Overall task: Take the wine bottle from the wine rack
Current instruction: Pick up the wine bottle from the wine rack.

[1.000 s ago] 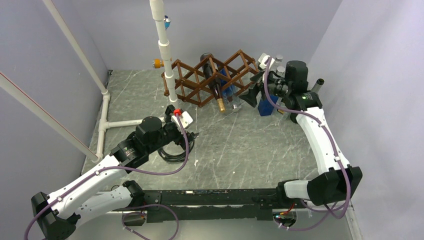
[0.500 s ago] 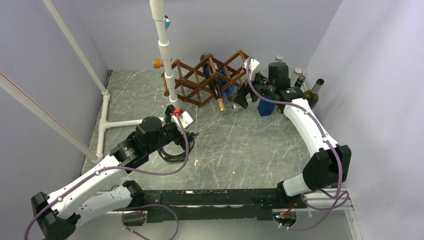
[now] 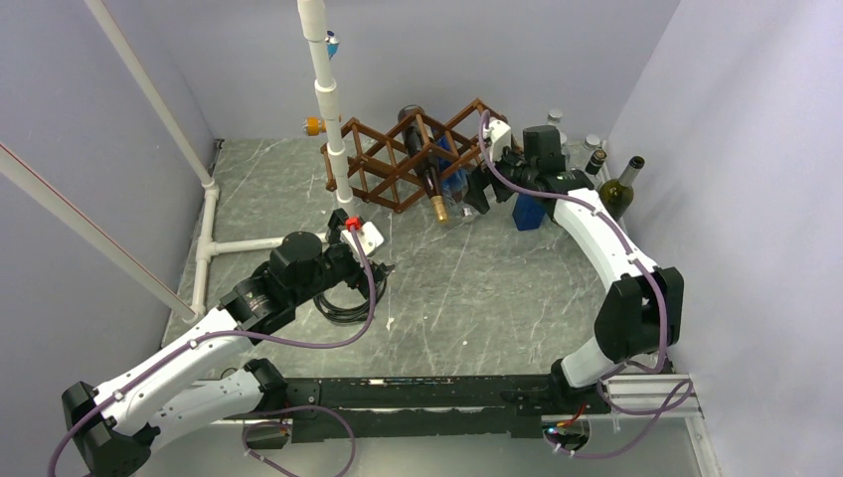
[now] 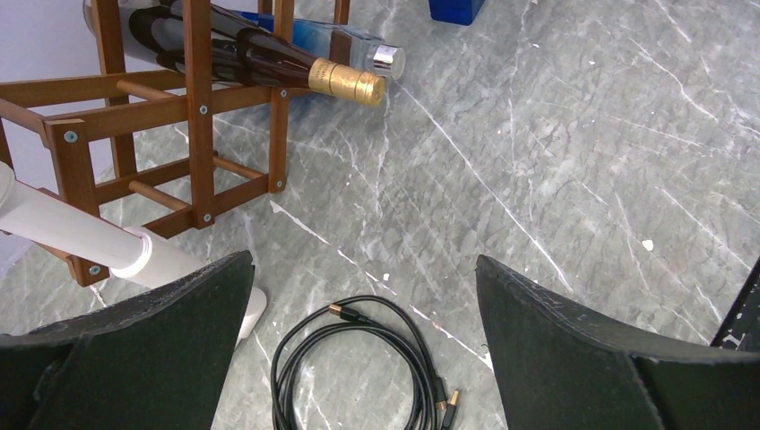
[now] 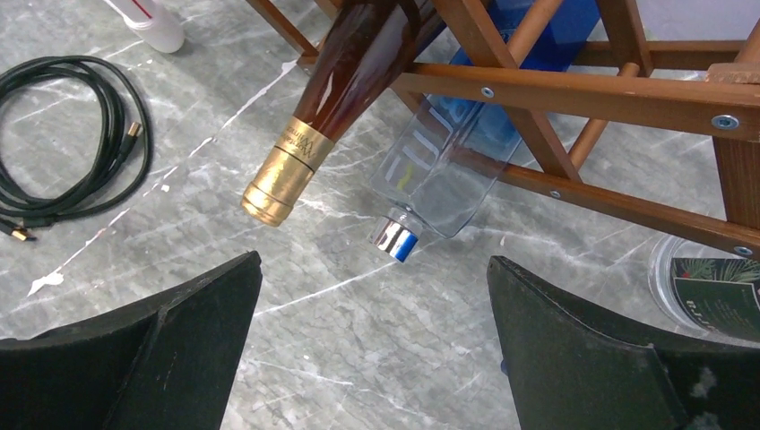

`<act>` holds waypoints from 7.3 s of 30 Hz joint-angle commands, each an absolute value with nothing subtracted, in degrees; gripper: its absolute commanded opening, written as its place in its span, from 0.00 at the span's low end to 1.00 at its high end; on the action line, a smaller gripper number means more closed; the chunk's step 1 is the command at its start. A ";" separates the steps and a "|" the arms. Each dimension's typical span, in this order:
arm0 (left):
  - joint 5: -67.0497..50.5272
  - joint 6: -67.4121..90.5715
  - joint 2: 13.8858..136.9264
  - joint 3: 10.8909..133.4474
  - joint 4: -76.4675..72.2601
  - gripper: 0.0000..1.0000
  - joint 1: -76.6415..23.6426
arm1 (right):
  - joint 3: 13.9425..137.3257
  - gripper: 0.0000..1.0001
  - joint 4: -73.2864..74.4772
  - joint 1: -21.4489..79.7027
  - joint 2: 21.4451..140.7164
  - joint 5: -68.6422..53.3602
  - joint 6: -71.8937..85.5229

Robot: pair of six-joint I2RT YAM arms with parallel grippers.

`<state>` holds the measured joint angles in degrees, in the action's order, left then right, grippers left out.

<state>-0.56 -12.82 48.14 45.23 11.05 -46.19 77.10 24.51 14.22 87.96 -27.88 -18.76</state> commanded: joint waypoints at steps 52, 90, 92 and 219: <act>1.52 -14.15 46.49 46.58 10.19 0.99 -45.96 | 81.98 0.99 8.02 19.31 107.95 -1.52 13.01; 1.45 -14.33 46.62 46.58 10.32 1.00 -45.97 | 85.26 0.97 8.42 19.68 116.40 -2.35 11.95; 1.49 -14.33 46.58 46.58 10.28 1.00 -45.96 | 84.89 0.96 8.37 19.76 116.54 -2.20 11.95; 2.37 -14.59 46.14 46.50 10.37 1.00 -45.90 | 67.62 0.96 -0.18 19.36 105.90 -10.02 13.25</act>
<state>1.48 -14.13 47.09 45.23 11.84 -46.19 64.97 0.47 19.86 105.38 -7.94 10.76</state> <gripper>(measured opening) 0.995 0.962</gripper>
